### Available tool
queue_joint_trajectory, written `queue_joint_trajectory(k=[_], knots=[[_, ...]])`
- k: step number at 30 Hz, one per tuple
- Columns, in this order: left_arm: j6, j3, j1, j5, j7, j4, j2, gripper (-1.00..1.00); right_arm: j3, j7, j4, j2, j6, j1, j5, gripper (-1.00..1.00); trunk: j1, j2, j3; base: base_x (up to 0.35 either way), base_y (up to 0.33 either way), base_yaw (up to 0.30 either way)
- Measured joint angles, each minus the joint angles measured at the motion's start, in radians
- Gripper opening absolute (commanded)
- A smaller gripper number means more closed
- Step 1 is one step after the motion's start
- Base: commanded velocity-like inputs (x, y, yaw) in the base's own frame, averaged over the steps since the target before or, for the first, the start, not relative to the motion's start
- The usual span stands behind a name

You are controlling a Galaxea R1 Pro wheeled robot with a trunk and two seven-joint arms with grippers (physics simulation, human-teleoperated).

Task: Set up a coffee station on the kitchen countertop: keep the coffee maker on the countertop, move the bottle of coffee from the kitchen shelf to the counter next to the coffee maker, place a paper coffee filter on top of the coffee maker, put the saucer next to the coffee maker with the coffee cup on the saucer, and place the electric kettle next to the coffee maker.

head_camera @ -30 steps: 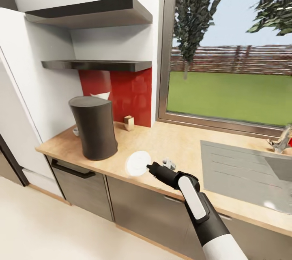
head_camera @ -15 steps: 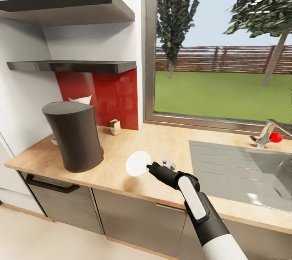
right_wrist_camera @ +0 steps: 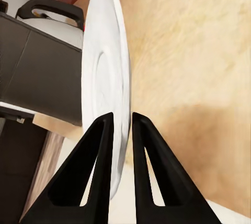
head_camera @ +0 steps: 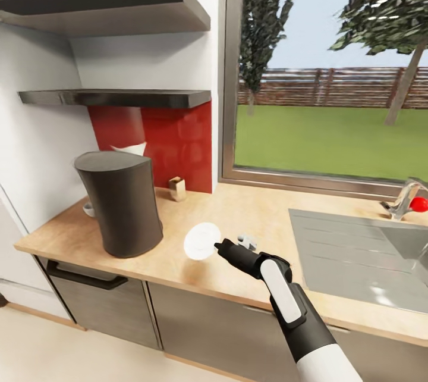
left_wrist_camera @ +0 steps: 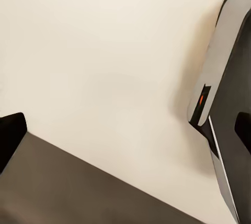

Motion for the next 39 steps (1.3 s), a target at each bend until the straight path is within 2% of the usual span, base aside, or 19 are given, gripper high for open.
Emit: queue_joint_trajectory(k=[13, 22, 28, 39], knots=[[-0.002, 0.001, 0.000, -0.001, 0.000, 0.000, -0.001, 1.00, -0.003, -0.002, 0.021, 0.001, -0.001, 0.000, 0.001, -1.00, 0.000, 0.000, 0.000, 0.156, 0.279, 0.000], [-0.002, 0.001, 0.000, -0.001, -0.001, 0.000, -0.001, 1.00, -0.009, -0.003, 0.062, 0.000, -0.003, 0.000, 0.000, -1.00, 0.000, 0.000, 0.000, 0.027, 0.012, 0.000], [-0.001, 0.001, 0.000, -0.001, -0.001, 0.000, -0.001, 1.00, -0.062, -0.003, 0.094, 0.001, -0.003, 0.000, 0.001, -1.00, 0.000, 0.000, 0.000, 0.118, 0.000, 0.000], [-0.001, 0.001, 0.000, -0.001, -0.001, 0.000, -0.002, 1.00, -0.068, -0.003, 0.103, 0.001, -0.003, 0.000, 0.000, -1.00, 0.000, 0.000, 0.000, 0.032, 0.000, 0.000]])
